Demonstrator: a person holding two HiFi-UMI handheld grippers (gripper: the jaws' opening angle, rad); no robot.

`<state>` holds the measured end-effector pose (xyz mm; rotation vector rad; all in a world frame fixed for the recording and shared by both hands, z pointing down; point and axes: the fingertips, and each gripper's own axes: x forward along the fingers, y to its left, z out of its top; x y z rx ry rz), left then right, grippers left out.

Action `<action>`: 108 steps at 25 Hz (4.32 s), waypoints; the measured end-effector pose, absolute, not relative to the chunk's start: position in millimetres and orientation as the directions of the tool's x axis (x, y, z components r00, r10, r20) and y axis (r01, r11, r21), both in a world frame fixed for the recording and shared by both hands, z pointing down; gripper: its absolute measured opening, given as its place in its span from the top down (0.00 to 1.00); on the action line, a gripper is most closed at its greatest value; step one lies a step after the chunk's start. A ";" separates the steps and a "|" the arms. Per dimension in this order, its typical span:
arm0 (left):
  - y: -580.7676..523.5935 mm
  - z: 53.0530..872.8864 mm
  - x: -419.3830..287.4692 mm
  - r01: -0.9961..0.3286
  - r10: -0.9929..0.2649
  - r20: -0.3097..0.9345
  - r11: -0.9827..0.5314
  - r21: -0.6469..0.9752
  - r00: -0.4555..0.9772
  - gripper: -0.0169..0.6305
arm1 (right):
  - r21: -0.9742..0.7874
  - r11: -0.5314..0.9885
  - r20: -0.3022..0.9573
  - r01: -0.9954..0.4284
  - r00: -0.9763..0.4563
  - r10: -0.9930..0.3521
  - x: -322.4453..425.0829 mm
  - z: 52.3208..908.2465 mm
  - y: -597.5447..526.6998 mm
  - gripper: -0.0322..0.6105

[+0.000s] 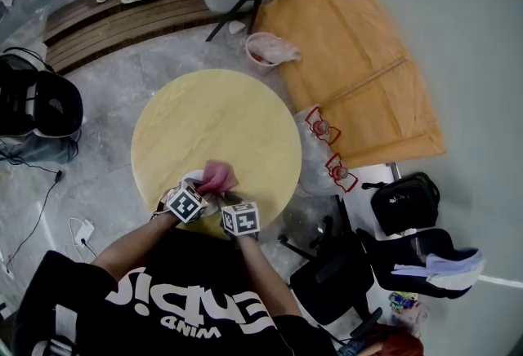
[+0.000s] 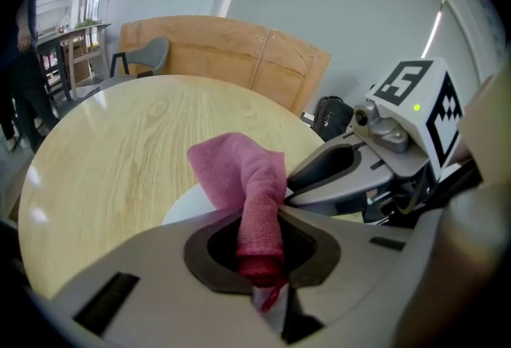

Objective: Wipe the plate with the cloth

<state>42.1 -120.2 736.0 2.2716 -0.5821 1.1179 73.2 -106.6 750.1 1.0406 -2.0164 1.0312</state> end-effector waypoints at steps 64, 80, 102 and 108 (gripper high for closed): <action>-67.9 731.2 41.3 -0.440 -0.027 0.834 -0.858 0.264 0.552 0.90 | -0.332 0.335 0.800 -0.882 -0.451 -0.395 73.7 751.4 -108.1 0.78; -72.0 736.6 27.3 -0.497 -0.071 0.851 -0.835 0.234 0.520 0.90 | -0.323 0.362 0.800 -0.874 -0.457 -0.390 73.7 751.5 -108.0 0.78; -89.5 729.7 -22.7 -0.634 -0.176 0.867 -0.750 0.188 0.466 0.90 | -0.340 0.367 0.783 -0.866 -0.477 -0.399 73.0 748.8 -108.1 0.78; -91.5 724.8 -38.4 -0.657 -0.204 0.870 -0.736 0.166 0.448 0.90 | -0.340 0.370 0.781 -0.864 -0.479 -0.401 71.7 748.6 -106.8 0.78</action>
